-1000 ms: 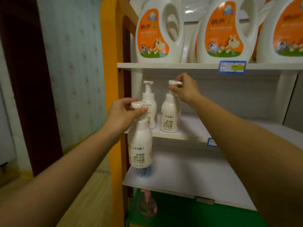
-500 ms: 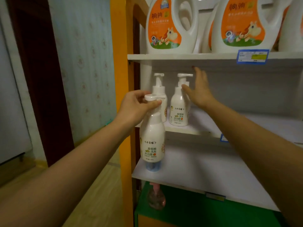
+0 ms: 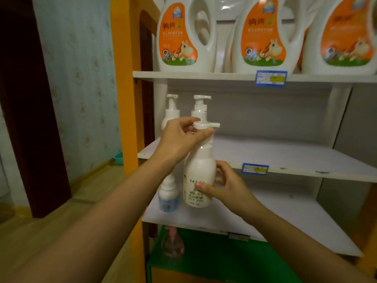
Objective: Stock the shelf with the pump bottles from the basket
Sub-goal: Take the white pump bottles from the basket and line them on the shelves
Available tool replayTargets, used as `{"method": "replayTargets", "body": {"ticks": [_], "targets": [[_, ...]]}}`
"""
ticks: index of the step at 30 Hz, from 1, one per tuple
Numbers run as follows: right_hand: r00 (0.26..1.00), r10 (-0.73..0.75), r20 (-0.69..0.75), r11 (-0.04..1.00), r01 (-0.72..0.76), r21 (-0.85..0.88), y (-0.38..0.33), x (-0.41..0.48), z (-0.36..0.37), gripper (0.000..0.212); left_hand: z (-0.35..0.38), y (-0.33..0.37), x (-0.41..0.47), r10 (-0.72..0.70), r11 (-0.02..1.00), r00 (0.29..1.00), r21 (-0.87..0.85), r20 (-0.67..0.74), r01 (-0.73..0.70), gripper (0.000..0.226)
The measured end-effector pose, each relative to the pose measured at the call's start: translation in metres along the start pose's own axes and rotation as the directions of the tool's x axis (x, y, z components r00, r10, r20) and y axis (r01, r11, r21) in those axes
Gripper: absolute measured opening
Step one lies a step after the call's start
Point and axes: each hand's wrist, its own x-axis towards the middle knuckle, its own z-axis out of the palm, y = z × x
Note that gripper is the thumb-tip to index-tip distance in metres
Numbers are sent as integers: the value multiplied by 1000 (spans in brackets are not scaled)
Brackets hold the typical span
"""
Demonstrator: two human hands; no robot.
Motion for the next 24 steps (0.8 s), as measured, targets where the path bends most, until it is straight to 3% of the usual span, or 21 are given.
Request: {"method": "replayTargets", "body": {"ticks": [2,4,6,9,12,17,24], "targets": [[1000,-9,-12,1000,9,10,-1,4,-16,59,5,2,0,-72,996,990,-45,124,78,31],[1000,-13,-22,1000,13,16,-3,10,-31,58,12,-6,0,-167,978,959,-82,230,190,40],[999,-22,-49,1000,22,5,-5,19,-44,61,24,-23,1,-254,945,938,-148,235,293,55],[994,-34,-104,999,36,15,-9,39,-60,66,40,-44,10,-321,835,915,-382,246,396,52],[994,-51,-101,999,50,-12,-9,58,-72,66,54,-51,27,-277,759,927,-534,252,372,52],[993,-28,-118,996,18,-84,0,85,-86,63,76,-60,53,-253,730,935,-585,246,352,51],[994,-22,-108,992,8,-123,15,99,-88,60,90,-83,73,-222,798,952,-523,209,301,37]]}}
